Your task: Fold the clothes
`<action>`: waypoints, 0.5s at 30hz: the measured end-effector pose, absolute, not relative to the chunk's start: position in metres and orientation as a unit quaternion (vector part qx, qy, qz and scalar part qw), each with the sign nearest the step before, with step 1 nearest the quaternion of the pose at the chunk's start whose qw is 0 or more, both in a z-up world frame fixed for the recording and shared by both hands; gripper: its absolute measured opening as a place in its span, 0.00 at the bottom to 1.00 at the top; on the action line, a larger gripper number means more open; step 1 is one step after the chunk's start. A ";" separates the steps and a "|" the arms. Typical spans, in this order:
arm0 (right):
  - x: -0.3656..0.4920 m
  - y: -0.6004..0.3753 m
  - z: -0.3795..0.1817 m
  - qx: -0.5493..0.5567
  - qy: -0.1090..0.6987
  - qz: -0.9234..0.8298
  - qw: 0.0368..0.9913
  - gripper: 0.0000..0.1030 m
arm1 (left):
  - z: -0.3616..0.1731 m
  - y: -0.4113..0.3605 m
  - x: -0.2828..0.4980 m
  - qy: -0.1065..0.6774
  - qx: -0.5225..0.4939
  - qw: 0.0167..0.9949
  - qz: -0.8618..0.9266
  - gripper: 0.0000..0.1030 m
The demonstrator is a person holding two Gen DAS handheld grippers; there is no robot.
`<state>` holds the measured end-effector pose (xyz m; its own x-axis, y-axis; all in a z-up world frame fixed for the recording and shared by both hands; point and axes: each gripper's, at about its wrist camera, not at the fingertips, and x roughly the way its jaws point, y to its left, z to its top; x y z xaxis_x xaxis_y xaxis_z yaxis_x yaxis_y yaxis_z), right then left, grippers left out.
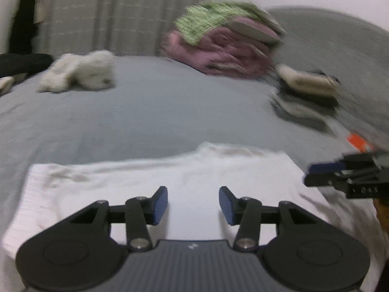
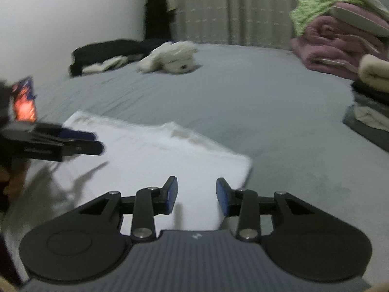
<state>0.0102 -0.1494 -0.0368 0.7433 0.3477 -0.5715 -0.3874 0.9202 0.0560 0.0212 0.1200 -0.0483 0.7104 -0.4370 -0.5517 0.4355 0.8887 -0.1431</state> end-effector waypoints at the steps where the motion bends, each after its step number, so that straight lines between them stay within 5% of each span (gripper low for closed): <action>1: 0.007 -0.149 -0.041 -0.047 0.302 0.200 0.931 0.39 | -0.052 0.116 0.020 0.305 0.012 0.921 -0.244 0.48; 15: -0.039 -0.188 -0.060 -0.096 0.295 0.212 0.927 0.47 | -0.059 0.143 -0.025 0.296 0.097 0.902 -0.298 0.64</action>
